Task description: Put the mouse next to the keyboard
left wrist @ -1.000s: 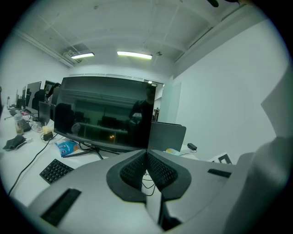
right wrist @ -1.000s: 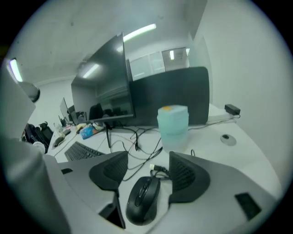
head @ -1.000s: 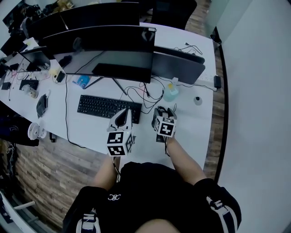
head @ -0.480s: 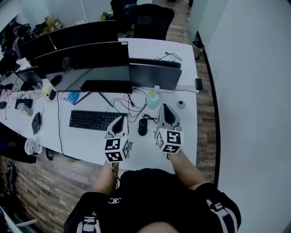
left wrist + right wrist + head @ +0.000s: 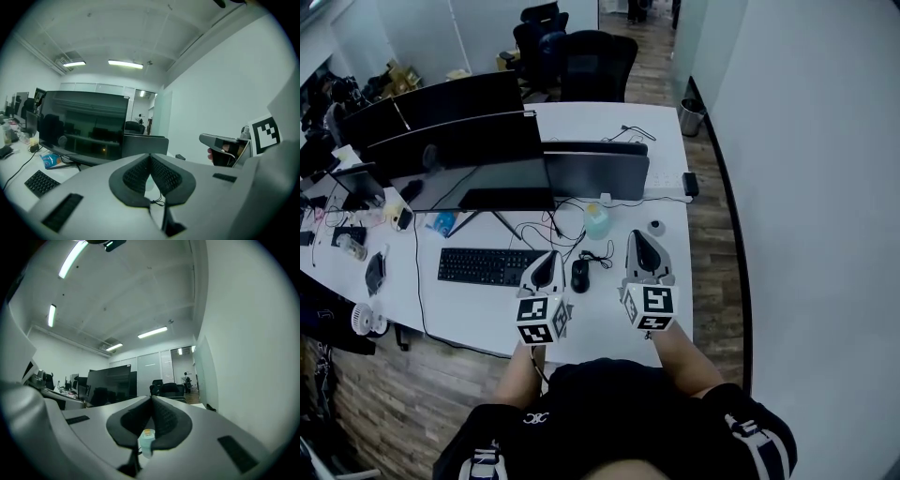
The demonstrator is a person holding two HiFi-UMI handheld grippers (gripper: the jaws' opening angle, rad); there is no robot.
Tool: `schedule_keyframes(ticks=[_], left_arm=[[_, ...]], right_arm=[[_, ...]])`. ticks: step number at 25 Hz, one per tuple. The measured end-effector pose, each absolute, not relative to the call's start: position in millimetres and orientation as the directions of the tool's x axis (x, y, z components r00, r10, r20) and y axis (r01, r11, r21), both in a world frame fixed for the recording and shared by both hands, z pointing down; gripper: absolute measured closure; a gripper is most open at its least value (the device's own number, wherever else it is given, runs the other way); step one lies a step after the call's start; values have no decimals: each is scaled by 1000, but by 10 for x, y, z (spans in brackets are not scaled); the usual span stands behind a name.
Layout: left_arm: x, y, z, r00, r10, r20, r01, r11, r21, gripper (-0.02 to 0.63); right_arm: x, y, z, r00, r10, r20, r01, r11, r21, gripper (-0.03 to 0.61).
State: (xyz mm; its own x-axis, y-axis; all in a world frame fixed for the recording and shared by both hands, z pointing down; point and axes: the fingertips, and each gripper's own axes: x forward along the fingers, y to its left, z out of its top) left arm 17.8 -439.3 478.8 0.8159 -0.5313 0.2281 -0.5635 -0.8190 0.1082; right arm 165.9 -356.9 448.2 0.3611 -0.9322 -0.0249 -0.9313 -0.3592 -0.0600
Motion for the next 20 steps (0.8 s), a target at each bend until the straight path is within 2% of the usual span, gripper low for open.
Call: schedule_keyframes(ticks=[20], left_arm=[[94, -4262, 4811, 804, -547, 235, -580, -808, 104, 601]], right_arm=[[1601, -3511, 4615, 338, -941, 15, -934, -338, -115, 565]])
